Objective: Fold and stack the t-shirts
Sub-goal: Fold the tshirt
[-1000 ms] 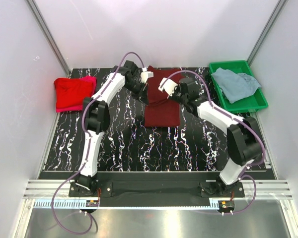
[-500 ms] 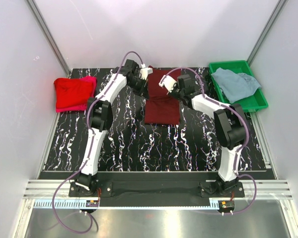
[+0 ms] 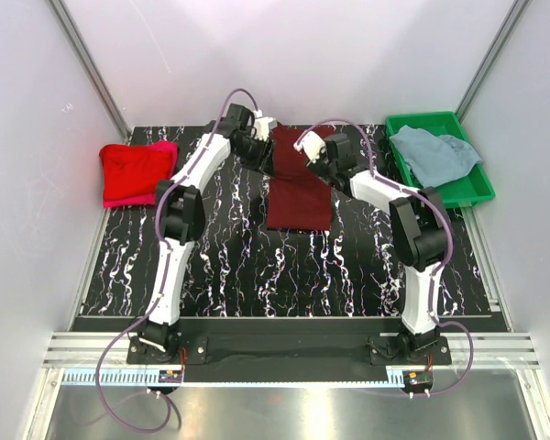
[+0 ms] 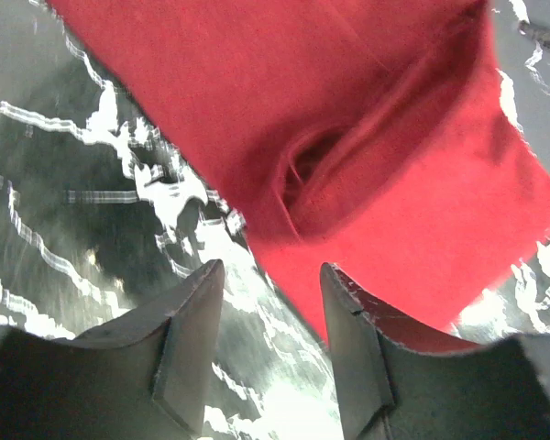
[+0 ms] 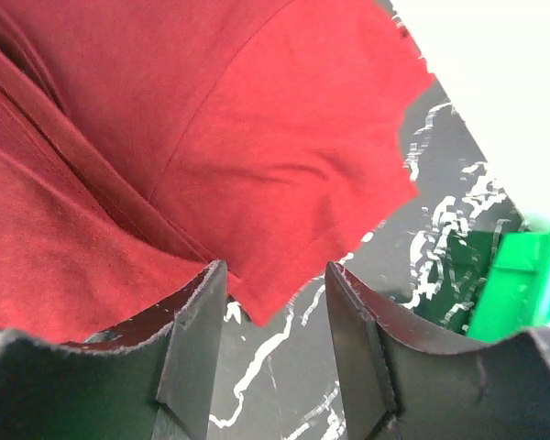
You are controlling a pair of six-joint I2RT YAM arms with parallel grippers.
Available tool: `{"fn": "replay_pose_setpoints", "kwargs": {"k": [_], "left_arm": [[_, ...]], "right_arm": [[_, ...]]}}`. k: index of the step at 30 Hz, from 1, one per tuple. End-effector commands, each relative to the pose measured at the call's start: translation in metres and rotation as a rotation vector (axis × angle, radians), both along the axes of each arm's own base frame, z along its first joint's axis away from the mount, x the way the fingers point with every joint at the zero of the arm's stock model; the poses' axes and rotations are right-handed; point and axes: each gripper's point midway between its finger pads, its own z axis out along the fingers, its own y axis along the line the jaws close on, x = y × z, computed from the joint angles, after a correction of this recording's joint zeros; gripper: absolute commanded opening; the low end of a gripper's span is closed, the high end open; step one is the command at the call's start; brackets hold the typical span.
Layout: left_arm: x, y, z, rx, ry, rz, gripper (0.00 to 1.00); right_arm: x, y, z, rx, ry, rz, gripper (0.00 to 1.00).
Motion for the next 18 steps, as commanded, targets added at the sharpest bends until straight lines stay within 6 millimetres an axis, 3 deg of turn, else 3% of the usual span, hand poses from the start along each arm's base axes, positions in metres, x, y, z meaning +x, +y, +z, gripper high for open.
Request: {"fn": "replay_pose_setpoints", "kwargs": {"k": [1, 4, 5, 7, 8, 11, 18], "left_arm": [[-0.006, 0.009, 0.095, -0.051, -0.14, 0.043, 0.52], [-0.039, 0.008, 0.096, -0.086, -0.042, 0.037, 0.55], [-0.049, 0.008, 0.107, -0.098, -0.045, 0.028, 0.55], [-0.069, 0.01, 0.094, -0.105, 0.045, 0.04, 0.62], [-0.076, 0.012, 0.099, -0.11, 0.055, 0.044, 0.63], [-0.107, 0.009, 0.081, -0.144, 0.187, 0.03, 0.65], [-0.133, 0.009, 0.036, -0.155, 0.365, 0.06, 0.65]], "right_arm": [[0.005, 0.001, 0.098, 0.127, -0.161, -0.043, 0.55], [-0.008, 0.008, 0.104, 0.229, -0.075, -0.066, 0.54], [-0.016, 0.009, 0.098, 0.279, -0.007, -0.098, 0.54], [-0.022, 0.018, 0.098, 0.342, 0.053, -0.097, 0.54], [-0.032, 0.02, 0.092, 0.377, 0.117, -0.121, 0.54], [-0.054, 0.026, 0.074, 0.438, 0.249, -0.151, 0.54], [-0.096, 0.013, 0.018, 0.607, 0.584, -0.362, 0.54]]}}
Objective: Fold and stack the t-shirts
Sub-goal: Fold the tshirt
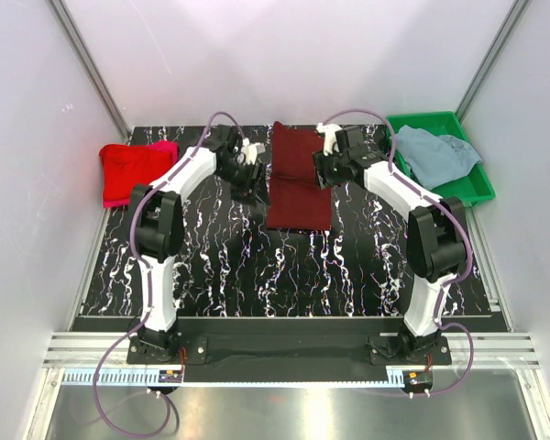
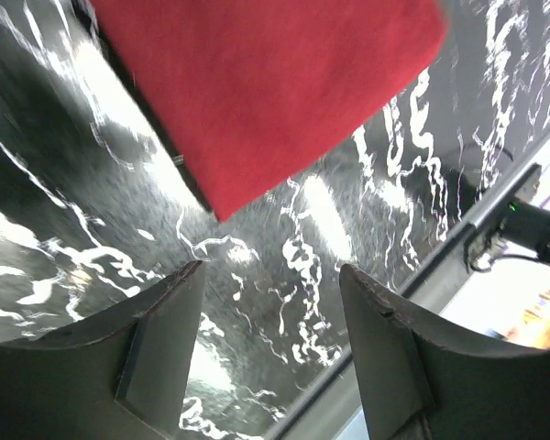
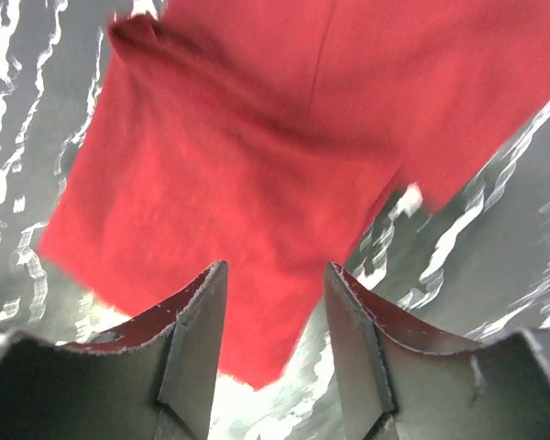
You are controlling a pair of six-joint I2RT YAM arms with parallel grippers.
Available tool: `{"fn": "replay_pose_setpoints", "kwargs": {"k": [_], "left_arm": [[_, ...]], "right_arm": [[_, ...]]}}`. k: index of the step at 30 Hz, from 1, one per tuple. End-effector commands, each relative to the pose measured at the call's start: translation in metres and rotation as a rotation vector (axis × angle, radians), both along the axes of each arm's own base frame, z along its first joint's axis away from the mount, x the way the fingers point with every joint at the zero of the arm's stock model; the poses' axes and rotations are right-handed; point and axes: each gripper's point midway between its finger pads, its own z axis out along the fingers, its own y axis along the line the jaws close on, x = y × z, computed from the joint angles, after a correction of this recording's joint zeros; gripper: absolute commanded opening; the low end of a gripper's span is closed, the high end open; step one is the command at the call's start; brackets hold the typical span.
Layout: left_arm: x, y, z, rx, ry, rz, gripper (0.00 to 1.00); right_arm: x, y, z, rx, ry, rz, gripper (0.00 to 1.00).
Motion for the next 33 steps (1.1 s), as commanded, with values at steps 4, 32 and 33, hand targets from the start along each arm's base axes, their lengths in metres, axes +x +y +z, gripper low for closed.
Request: {"fn": "replay_pose_setpoints", "kwargs": {"k": [4, 32, 33], "left_arm": [[-0.002, -0.007, -0.019, -0.041, 0.103, 0.065, 0.63], [-0.006, -0.033, -0.083, -0.048, 0.235, 0.035, 0.36], [-0.006, -0.033, -0.082, -0.048, 0.233, 0.037, 0.35]], "right_arm": [[-0.054, -0.017, -0.046, 0.322, 0.453, -0.286, 0.5], [-0.096, -0.029, -0.114, 0.532, 0.782, -0.514, 0.41], [-0.097, -0.03, -0.114, 0.533, 0.785, -0.522, 0.41]]}}
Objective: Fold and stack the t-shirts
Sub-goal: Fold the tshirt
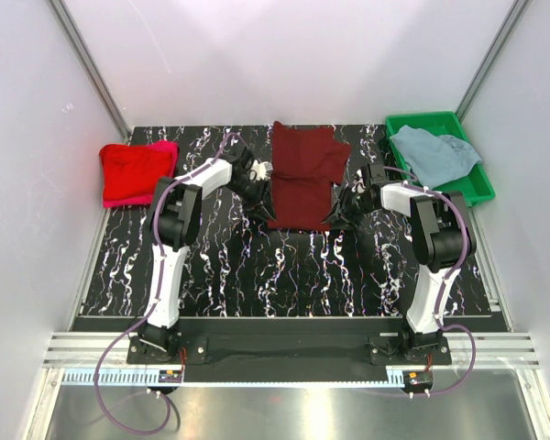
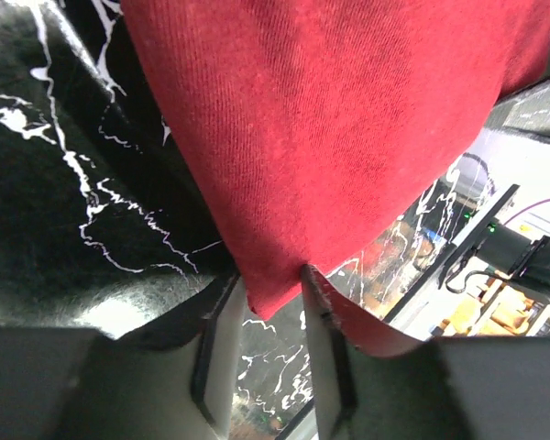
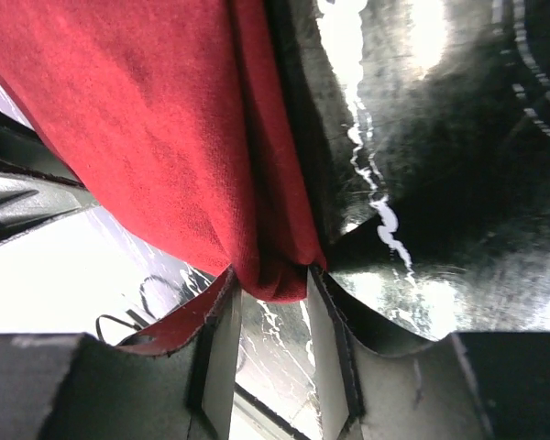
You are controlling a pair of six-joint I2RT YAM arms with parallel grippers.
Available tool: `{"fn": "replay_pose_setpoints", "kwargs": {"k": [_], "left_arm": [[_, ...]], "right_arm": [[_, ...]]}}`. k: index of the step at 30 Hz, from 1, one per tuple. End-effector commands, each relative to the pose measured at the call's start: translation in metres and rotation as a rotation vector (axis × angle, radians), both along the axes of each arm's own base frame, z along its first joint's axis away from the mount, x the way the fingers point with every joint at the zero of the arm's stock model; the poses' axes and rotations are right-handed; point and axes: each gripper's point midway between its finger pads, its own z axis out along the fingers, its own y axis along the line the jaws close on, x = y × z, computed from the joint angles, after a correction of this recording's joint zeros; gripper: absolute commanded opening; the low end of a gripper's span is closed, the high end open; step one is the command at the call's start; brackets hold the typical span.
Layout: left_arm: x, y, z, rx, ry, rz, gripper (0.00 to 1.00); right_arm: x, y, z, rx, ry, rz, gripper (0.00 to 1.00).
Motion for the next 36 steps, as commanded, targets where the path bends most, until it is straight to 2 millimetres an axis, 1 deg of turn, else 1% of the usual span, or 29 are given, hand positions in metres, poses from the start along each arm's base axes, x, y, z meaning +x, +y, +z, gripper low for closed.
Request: {"fn": "replay_pose_setpoints", "kwargs": {"k": [1, 2, 3, 5, 7, 9, 10, 12, 13, 14, 16, 18, 20, 25, 28, 30, 33, 35, 36], "left_arm": [[-0.001, -0.006, 0.004, -0.029, -0.004, -0.009, 0.35], [-0.002, -0.007, 0.006, -0.033, -0.005, -0.01, 0.34], [-0.003, -0.006, 0.005, -0.03, 0.0, -0.008, 0.34], [-0.005, -0.005, 0.006, -0.028, 0.001, -0.008, 0.35], [-0.007, -0.004, 0.01, -0.023, -0.007, -0.011, 0.35], [-0.007, -0.002, 0.011, -0.014, -0.017, -0.015, 0.35], [-0.006, 0.001, 0.01, 0.004, -0.025, -0.013, 0.38], [-0.007, 0.003, 0.013, 0.017, -0.029, -0.01, 0.42], [-0.008, 0.004, 0.011, 0.027, -0.028, -0.008, 0.47], [-0.007, 0.005, 0.011, 0.031, -0.029, -0.006, 0.49], [-0.008, 0.006, 0.012, 0.036, -0.029, -0.005, 0.51], [-0.009, 0.005, 0.011, 0.034, -0.024, -0.003, 0.52], [-0.009, 0.005, 0.01, 0.035, -0.02, -0.004, 0.52], [-0.013, 0.002, 0.008, 0.023, -0.003, -0.007, 0.52], [-0.02, -0.001, 0.006, 0.012, 0.023, -0.009, 0.52], [-0.025, -0.003, 0.006, 0.006, 0.037, -0.012, 0.52], [-0.029, -0.01, 0.005, -0.005, 0.047, -0.02, 0.52], [-0.03, -0.016, 0.005, -0.009, 0.045, -0.03, 0.52], [-0.03, -0.017, 0.005, -0.011, 0.044, -0.034, 0.52]], "right_arm": [[0.002, -0.01, -0.009, -0.032, 0.02, -0.043, 0.41], [0.001, -0.011, -0.011, -0.042, 0.027, -0.048, 0.44], [0.001, -0.013, -0.013, -0.055, 0.031, -0.051, 0.46], [-0.004, -0.015, -0.013, -0.07, 0.041, -0.043, 0.45], [-0.005, -0.018, -0.008, -0.085, 0.027, -0.021, 0.43], [-0.003, -0.018, -0.001, -0.079, 0.008, -0.016, 0.43], [-0.002, -0.018, 0.003, -0.081, -0.006, -0.01, 0.44], [-0.003, -0.021, 0.005, -0.103, -0.012, -0.007, 0.47], [-0.003, -0.025, 0.003, -0.124, -0.011, -0.011, 0.48], [-0.002, -0.026, 0.004, -0.135, -0.013, -0.011, 0.5], [-0.004, -0.029, 0.007, -0.153, -0.021, 0.0, 0.5], [-0.002, -0.031, 0.012, -0.164, -0.04, 0.005, 0.51], [-0.002, -0.034, 0.013, -0.181, -0.043, 0.007, 0.51], [0.004, -0.032, 0.026, -0.171, -0.094, 0.018, 0.5], [0.006, -0.031, 0.035, -0.164, -0.124, 0.026, 0.5], [0.006, -0.032, 0.037, -0.167, -0.128, 0.019, 0.5], [0.006, -0.033, 0.036, -0.174, -0.139, 0.019, 0.5], [0.003, -0.033, 0.028, -0.174, -0.123, 0.017, 0.5], [0.005, -0.032, 0.022, -0.169, -0.117, 0.006, 0.5]]}}
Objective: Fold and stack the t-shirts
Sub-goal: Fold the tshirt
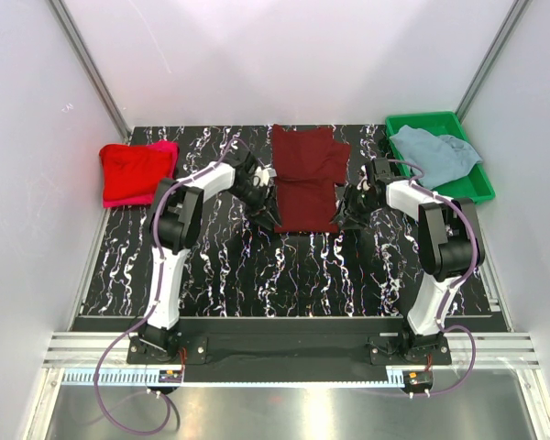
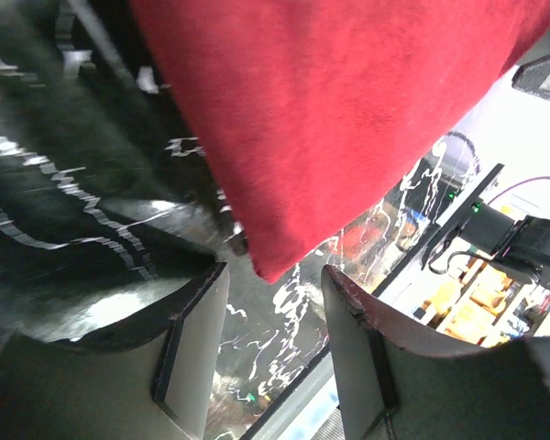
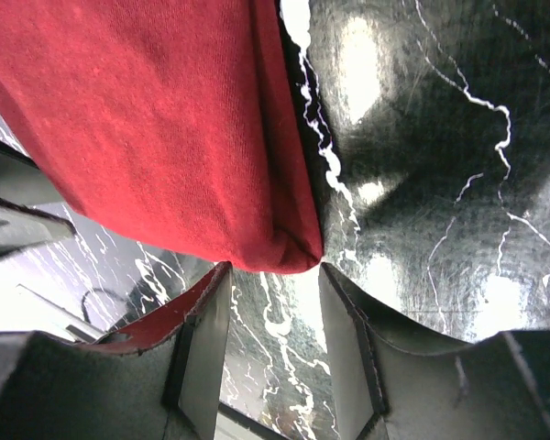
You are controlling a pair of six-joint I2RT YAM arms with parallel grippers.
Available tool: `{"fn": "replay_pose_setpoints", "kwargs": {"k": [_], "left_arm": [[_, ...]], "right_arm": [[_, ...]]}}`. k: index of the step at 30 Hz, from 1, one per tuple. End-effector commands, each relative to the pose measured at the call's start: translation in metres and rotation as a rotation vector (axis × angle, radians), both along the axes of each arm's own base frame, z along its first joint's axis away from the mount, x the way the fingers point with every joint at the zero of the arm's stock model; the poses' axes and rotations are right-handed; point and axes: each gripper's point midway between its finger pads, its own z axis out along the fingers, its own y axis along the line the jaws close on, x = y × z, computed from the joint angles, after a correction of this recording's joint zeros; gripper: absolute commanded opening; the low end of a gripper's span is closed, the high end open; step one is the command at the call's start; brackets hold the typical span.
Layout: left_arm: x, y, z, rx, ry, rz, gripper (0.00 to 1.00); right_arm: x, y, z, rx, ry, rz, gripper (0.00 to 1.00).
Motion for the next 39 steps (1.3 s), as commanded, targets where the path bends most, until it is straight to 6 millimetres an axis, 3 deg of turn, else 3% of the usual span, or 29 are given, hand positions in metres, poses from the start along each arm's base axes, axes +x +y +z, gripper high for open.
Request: {"fn": "replay_pose_setpoints", "kwargs": {"k": [1, 12, 15, 16, 23, 28, 31, 35, 39], "left_arm": [[-0.006, -0.012, 0.001, 0.003, -0.016, -0.025, 0.52], [-0.014, -0.017, -0.002, 0.0, 0.0, -0.034, 0.52], [-0.015, -0.017, -0.004, 0.001, 0.008, -0.033, 0.51], [-0.015, -0.017, -0.005, 0.0, 0.01, -0.032, 0.5], [-0.019, -0.026, -0.01, -0.027, 0.04, -0.035, 0.34], [-0.025, -0.035, -0.011, -0.055, 0.07, -0.04, 0.09], [-0.026, -0.038, -0.01, -0.068, 0.074, -0.044, 0.0], [-0.027, -0.036, 0.003, -0.084, 0.058, -0.047, 0.0], [-0.025, -0.021, 0.022, -0.1, 0.042, -0.023, 0.0]], "right_arm": [[0.011, -0.004, 0.003, -0.01, -0.052, -0.024, 0.5], [0.006, -0.005, -0.03, -0.013, 0.035, -0.041, 0.49], [0.006, -0.003, -0.035, -0.003, 0.041, -0.041, 0.41], [0.006, -0.002, -0.035, 0.001, 0.041, -0.039, 0.31], [0.004, -0.003, -0.032, -0.005, 0.04, -0.033, 0.08], [-0.001, -0.004, -0.032, -0.006, 0.039, -0.033, 0.04], [-0.002, -0.004, -0.031, -0.001, 0.036, -0.032, 0.01], [0.0, -0.004, -0.024, -0.001, 0.019, -0.016, 0.0], [0.0, -0.006, -0.004, 0.011, -0.003, -0.003, 0.0]]}}
